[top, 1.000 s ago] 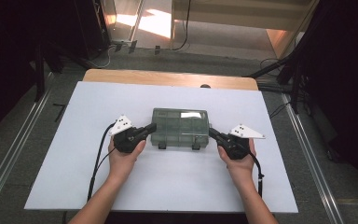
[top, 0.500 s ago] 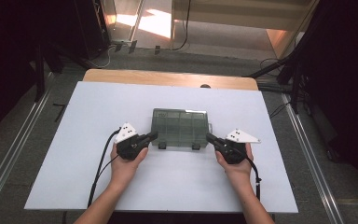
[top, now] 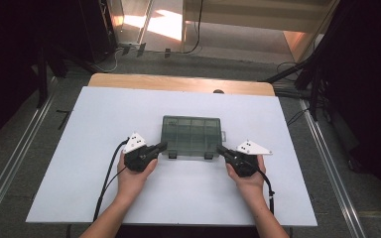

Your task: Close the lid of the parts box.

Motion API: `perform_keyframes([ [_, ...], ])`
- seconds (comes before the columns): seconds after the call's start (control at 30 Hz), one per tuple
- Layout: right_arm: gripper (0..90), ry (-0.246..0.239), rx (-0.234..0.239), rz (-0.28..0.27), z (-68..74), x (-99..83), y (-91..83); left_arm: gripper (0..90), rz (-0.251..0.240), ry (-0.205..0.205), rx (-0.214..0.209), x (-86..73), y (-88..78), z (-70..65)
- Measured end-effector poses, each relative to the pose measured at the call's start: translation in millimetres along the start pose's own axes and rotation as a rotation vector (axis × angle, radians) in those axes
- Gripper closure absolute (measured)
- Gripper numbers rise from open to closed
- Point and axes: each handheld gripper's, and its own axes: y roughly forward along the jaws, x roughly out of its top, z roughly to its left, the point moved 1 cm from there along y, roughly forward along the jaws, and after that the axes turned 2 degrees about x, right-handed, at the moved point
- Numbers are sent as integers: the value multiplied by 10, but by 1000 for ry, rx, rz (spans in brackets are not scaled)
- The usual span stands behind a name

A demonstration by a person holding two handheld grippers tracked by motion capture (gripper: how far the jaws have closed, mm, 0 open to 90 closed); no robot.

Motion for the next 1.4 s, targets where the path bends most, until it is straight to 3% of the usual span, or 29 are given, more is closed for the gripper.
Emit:
perform_keyframes([
  [0.17,900,-5,9,-13,19,-3,-3,900,-4,7,9,-5,1,-10],
  [0.33,728,13,52,-90,-33,14,-123,900,-6,7,6,-7,1,-7],
  [0.43,514,16,35,-110,-66,21,-206,900,-6,7,4,-7,2,-3],
  [0.57,90,22,-28,-122,-97,5,-316,900,-6,10,6,-7,2,-5],
  [0.63,0,34,-15,-134,-135,-7,-381,900,-7,11,6,-7,2,-6],
  [1.03,0,45,-68,-155,-301,-123,-682,900,-7,10,4,-7,3,-3],
  [1.4,0,43,-93,-154,-334,-227,-909,900,-5,12,5,-7,0,-4],
])
